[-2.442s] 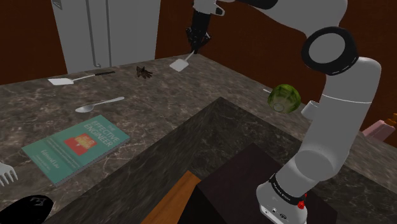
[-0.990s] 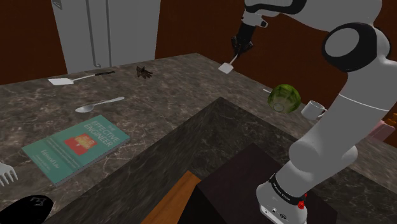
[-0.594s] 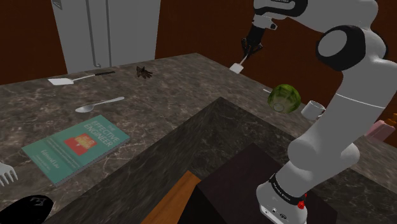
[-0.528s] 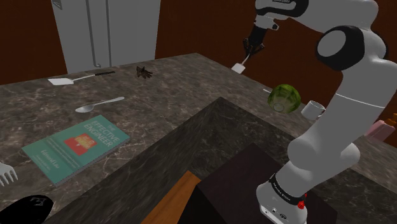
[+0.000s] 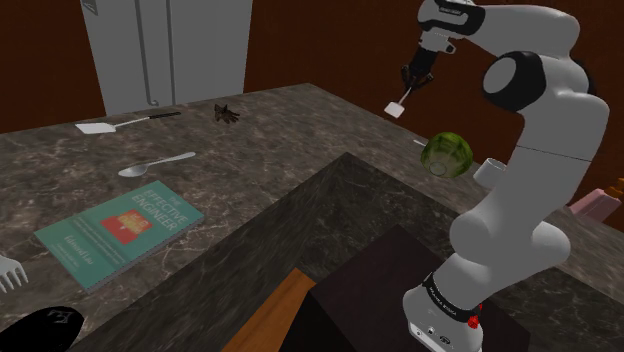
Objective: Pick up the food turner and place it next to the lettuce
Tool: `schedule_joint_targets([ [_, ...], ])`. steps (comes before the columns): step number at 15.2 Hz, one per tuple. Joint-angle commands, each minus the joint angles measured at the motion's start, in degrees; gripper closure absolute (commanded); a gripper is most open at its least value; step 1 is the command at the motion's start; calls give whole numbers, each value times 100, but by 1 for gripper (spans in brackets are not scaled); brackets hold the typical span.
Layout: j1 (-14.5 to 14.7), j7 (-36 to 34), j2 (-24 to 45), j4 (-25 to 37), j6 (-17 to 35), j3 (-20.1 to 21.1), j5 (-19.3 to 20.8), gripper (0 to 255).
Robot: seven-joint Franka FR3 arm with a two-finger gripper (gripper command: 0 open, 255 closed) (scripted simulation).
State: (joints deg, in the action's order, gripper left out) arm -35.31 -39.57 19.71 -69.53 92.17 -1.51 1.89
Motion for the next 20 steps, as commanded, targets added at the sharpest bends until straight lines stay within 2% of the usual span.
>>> schedule_joint_targets([
  [1,-161,231,262,401,-130,-65,-43,255],
  [5,-520,673,962,1489,-503,-174,-144,255],
  [6,-618,777,1198,1870,-645,-193,-172,255],
  [7,-756,913,1595,2531,-905,-215,-213,255],
  [12,-725,899,1206,1478,-241,-213,-190,255],
  [20,-698,880,933,411,552,-214,-174,255],
])
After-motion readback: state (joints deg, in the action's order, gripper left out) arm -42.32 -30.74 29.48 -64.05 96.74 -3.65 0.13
